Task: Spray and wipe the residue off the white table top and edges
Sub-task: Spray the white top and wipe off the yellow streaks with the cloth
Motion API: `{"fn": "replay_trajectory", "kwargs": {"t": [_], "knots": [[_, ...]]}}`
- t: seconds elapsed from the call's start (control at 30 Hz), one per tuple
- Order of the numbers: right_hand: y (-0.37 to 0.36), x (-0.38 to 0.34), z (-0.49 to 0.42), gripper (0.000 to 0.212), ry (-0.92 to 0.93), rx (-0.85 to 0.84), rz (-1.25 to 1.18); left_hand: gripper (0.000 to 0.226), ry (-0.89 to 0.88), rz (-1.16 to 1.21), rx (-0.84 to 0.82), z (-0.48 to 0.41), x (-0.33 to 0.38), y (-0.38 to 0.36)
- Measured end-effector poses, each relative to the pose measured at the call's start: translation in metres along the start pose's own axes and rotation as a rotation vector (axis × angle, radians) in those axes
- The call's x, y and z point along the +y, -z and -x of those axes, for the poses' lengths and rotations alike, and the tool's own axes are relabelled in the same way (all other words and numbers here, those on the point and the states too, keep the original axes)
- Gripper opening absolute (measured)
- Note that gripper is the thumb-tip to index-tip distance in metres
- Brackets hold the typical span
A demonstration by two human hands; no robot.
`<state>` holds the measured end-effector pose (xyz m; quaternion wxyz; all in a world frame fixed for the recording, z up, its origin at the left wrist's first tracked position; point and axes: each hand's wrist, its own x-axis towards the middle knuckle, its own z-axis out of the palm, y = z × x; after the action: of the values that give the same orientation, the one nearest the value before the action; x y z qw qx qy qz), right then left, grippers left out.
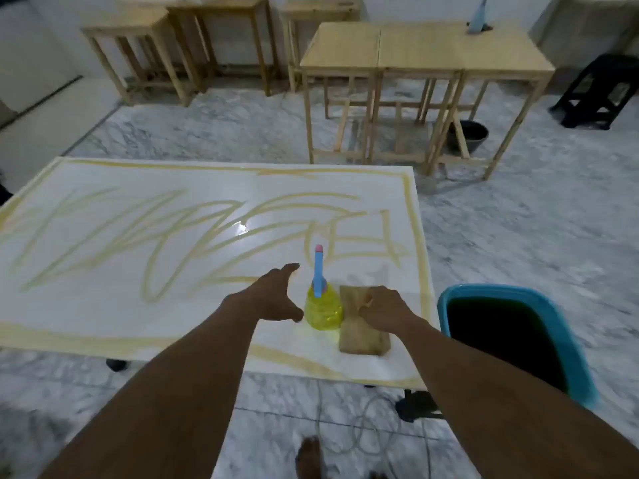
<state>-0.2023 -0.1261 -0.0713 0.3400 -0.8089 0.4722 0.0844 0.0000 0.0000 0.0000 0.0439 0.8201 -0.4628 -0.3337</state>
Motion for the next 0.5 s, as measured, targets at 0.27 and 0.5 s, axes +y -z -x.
{"fn": "replay_trajectory", "kwargs": {"t": [0.27,0.5], "knots": [[-0.078,0.009,-0.037,0.035,-0.197,-0.011,0.198,0.055,-0.146,0.278,0.143,-0.040,0.002,-0.052],[-0.093,0.009,-0.065,0.046,-0.303,0.008,0.154,0.036,-0.187,0.228,0.316,-0.059,-0.002,-0.052]]}}
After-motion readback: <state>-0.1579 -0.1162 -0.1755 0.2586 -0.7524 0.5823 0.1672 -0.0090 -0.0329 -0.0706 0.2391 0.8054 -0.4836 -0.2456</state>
